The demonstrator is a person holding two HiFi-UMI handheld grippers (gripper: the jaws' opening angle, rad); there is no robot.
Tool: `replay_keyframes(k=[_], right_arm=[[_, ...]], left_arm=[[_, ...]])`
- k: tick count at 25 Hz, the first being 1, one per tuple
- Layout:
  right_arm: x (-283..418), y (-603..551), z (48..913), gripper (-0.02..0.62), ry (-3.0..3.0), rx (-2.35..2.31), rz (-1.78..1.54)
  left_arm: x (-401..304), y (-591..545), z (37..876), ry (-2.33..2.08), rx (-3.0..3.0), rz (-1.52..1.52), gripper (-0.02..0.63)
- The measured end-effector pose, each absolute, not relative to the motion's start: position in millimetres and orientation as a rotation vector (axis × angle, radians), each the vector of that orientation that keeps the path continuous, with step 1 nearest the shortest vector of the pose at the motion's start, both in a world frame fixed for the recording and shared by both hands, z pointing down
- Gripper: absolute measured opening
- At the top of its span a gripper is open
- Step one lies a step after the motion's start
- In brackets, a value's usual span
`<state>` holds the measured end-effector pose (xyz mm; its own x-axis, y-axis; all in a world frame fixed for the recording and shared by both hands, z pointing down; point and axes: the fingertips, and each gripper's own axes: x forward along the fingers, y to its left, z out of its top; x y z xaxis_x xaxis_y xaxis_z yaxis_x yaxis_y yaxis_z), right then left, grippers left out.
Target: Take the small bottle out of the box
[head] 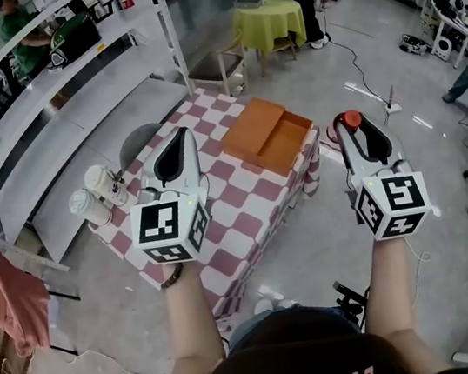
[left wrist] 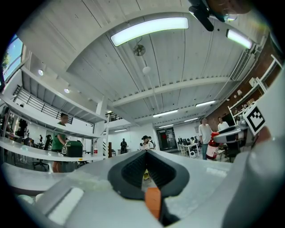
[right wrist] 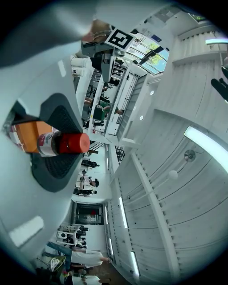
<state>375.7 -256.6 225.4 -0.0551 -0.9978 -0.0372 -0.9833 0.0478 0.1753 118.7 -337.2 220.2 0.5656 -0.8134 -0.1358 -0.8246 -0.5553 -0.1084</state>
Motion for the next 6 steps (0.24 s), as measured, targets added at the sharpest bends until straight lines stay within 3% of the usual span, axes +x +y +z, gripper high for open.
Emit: replay_keyframes(k=[6], right_arm=[[378.0,-254.2,223.7,0.137,-2.201,2.107,-0.237]], left_arm=[[120.8,-336.5,218.0,1.380,-2.633,0.110,0.000]])
